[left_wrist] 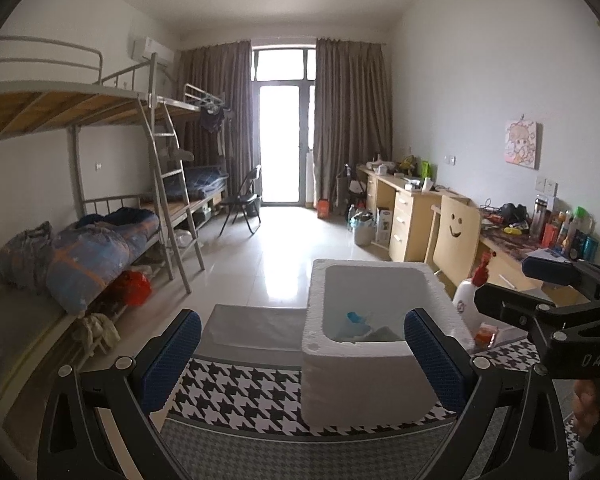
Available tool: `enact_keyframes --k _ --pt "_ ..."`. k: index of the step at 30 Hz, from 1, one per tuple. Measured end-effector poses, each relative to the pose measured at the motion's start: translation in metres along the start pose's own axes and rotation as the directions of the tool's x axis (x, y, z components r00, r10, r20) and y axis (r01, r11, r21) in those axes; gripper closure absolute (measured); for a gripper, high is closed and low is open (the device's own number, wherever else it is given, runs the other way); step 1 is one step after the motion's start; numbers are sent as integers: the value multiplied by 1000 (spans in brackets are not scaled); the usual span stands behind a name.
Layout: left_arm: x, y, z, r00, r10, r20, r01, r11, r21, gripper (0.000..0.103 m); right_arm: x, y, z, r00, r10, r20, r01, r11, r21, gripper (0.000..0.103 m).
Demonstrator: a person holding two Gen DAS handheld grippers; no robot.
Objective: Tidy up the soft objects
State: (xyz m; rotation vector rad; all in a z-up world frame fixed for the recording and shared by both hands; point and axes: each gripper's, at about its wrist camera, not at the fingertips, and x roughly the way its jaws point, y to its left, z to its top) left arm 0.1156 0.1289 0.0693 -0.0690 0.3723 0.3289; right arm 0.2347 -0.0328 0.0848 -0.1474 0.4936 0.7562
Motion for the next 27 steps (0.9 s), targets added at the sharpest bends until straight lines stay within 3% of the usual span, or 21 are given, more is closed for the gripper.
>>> enact_keyframes --k 27 --pt "-87 -33 -27 992 -81 94 78 996 35 1 -100 -8 -60 988 -80 136 75 996 42 4"
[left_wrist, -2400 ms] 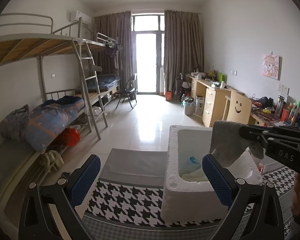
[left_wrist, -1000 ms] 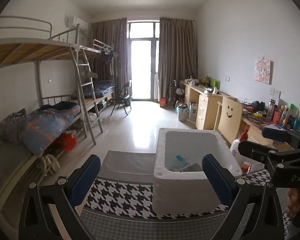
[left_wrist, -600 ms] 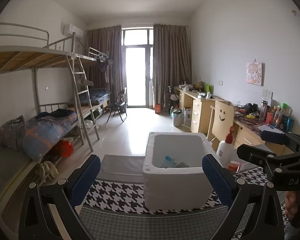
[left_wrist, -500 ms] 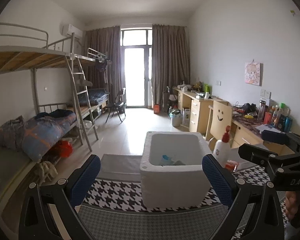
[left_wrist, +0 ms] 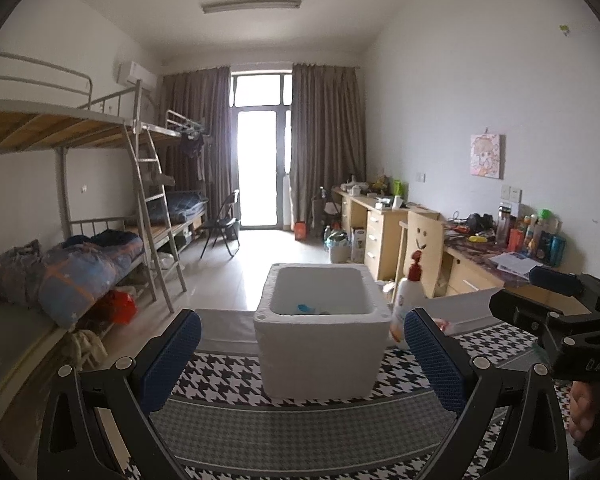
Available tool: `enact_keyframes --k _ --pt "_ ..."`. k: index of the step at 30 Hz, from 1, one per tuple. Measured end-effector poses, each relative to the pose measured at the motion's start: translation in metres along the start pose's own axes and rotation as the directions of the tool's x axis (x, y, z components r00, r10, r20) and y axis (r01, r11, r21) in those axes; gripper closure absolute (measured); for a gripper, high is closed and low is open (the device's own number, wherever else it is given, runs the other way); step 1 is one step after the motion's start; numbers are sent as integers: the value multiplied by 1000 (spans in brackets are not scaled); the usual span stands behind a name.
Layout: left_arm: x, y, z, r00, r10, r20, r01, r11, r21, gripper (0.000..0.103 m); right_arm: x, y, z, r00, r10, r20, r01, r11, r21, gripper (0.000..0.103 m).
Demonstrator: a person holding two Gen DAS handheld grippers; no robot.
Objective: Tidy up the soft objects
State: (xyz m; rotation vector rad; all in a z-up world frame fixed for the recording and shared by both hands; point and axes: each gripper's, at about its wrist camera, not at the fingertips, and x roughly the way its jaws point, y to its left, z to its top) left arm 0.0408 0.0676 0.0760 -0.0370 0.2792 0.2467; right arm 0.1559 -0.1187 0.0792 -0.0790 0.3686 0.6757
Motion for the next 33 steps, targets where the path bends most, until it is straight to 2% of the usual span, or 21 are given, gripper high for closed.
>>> enact_keyframes --k 6,21,33 --pt "-11 -5 -8 1000 3 9 -3 1000 -3 1 -24 -7 -12 999 -2 34 1 1000 31 4" --pt "-49 -16 -30 997 -1 78 0 1000 10 1 -66 -2 -44 994 -24 108 24 1000 7 2" --pt "-53 -17 -53 997 -24 67 24 1000 -5 1 -82 0 -65 991 -25 129 24 1000 13 1"
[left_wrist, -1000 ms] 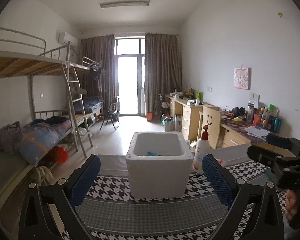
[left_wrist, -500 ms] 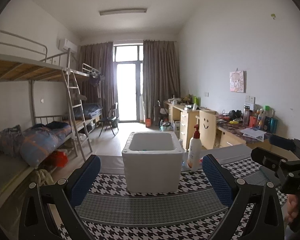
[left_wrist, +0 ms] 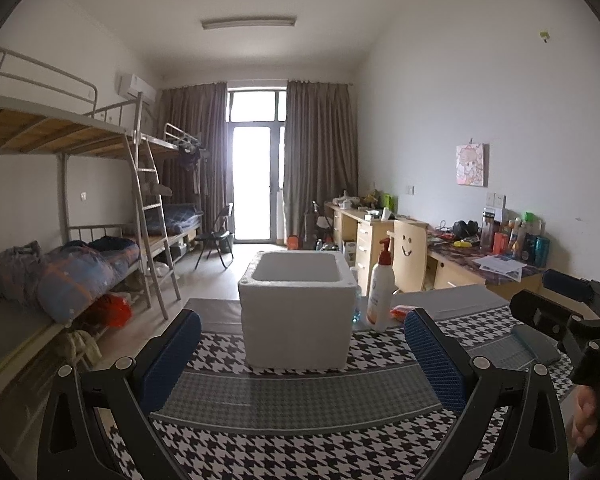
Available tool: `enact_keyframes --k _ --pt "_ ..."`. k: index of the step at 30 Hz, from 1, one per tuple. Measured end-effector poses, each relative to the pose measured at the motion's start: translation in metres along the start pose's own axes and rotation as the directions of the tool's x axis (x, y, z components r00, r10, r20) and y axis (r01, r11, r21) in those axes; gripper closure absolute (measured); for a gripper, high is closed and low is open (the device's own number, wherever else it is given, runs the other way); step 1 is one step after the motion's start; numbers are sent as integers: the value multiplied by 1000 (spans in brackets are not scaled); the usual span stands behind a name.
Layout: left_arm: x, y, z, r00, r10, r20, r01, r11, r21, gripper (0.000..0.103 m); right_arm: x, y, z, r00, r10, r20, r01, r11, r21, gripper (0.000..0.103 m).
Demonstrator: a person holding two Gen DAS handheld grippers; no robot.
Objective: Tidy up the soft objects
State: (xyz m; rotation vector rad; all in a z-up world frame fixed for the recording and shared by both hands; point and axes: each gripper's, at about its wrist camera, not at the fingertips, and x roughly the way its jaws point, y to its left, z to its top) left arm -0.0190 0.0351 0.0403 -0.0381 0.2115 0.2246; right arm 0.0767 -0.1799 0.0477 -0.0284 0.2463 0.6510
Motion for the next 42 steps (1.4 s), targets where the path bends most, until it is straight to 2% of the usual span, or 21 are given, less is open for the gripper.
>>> enact_keyframes --k 14,22,34,42 --pt "-16 -12 -18 1000 -23 13 23 1000 7 1 -22 1 -22 1000 -12 -3 12 1000 26 1" --pt "-19 -9 -28 1000 -7 13 8 1000 -18 1 -35 2 -34 1000 -10 14 9 1000 26 1" --pt "-28 -13 -39 998 41 38 -41 999 -3 1 -46 10 -52 999 -31 33 30 999 25 1" --pt "-32 -17 -46 1000 29 11 -29 999 -16 1 -48 11 -66 998 -51 38 49 998 37 1"
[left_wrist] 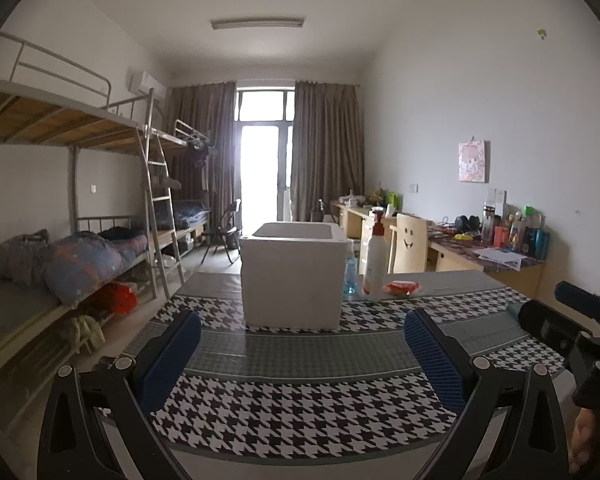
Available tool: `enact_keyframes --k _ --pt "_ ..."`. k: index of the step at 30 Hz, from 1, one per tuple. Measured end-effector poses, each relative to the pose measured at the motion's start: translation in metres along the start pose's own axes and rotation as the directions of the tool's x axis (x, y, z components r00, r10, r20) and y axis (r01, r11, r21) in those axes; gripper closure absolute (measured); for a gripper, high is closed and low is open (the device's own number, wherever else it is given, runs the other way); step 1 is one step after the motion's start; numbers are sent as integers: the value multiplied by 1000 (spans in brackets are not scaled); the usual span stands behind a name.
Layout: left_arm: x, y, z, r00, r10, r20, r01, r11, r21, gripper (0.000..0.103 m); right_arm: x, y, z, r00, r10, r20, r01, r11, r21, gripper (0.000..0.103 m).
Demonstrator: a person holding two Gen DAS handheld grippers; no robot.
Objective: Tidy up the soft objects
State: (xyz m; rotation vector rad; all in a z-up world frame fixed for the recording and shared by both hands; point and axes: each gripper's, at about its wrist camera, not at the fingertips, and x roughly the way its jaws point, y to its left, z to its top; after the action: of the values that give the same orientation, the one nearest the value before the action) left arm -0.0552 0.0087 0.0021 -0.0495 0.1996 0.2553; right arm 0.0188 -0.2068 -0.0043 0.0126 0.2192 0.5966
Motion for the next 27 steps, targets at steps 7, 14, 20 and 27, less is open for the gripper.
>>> enact_keyframes --k 7,14,20,27 --pt "-5 1 -6 1000 -5 14 5 1000 -5 1 -1 3 -8 1000 -4 -12 4 1000 -5 1" --pt "-8 2 -12 1000 -9 -7 9 1000 6 1 -2 3 -17 1000 -9 -20 9 1000 -5 1" --pt "-10 1 -16 1000 -10 -9 10 1000 14 1 -5 0 -22 999 -12 -30 12 1000 10 1" --pt "-11 0 -19 1000 -11 -15 12 1000 19 1 -5 -2 -25 999 -8 -41 9 1000 21 1"
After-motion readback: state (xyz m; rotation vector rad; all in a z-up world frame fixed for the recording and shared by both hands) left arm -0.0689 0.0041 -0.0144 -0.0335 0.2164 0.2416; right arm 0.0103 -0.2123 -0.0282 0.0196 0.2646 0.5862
